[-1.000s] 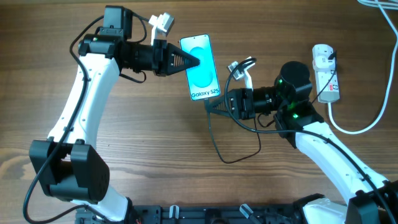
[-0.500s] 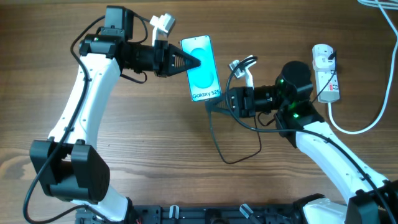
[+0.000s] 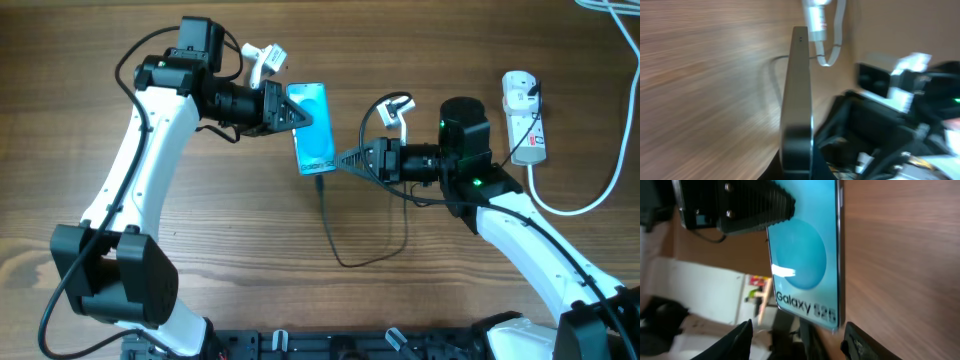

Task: Plug charger to phone and switch on socket
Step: 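Lay the phone flat on the table with the left gripper and release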

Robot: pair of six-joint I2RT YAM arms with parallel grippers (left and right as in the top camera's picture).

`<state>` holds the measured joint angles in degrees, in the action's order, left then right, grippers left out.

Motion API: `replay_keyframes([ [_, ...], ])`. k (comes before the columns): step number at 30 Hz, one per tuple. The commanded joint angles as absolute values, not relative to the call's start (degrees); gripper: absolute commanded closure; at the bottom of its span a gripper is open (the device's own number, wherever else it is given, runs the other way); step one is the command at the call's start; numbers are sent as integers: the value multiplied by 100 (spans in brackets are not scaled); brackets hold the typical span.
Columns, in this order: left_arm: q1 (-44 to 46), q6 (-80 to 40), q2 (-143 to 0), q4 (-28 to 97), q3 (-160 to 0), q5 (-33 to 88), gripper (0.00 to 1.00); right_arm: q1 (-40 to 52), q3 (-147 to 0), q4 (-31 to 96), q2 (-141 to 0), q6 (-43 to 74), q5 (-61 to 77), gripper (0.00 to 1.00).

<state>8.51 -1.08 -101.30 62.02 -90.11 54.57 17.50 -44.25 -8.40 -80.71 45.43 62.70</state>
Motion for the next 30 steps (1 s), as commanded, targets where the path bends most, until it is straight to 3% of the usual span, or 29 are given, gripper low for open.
replay_keyframes([
  [1, 808, 176, -10372, 6265, -8986, 4670, 96, 1734, -4530, -532, -8042, 3767, 5686, 40],
  [5, 808, 176, -11006, 6167, -8986, 4650, 96, 1734, -4602, -21, -8042, 3632, 5242, 36],
  [12, 808, 172, -11813, 5874, -8986, 4582, 96, 1734, -6071, 3194, -8040, 2263, 3441, 37],
  [18, 808, 86, -12184, 5487, -8986, 4294, 96, 1734, -7428, 5304, -8038, 1774, 1544, 37],
  [30, 814, -200, -12639, 5253, -8986, 4296, 96, 1734, -7505, 5531, -8038, 1774, 1286, 36],
])
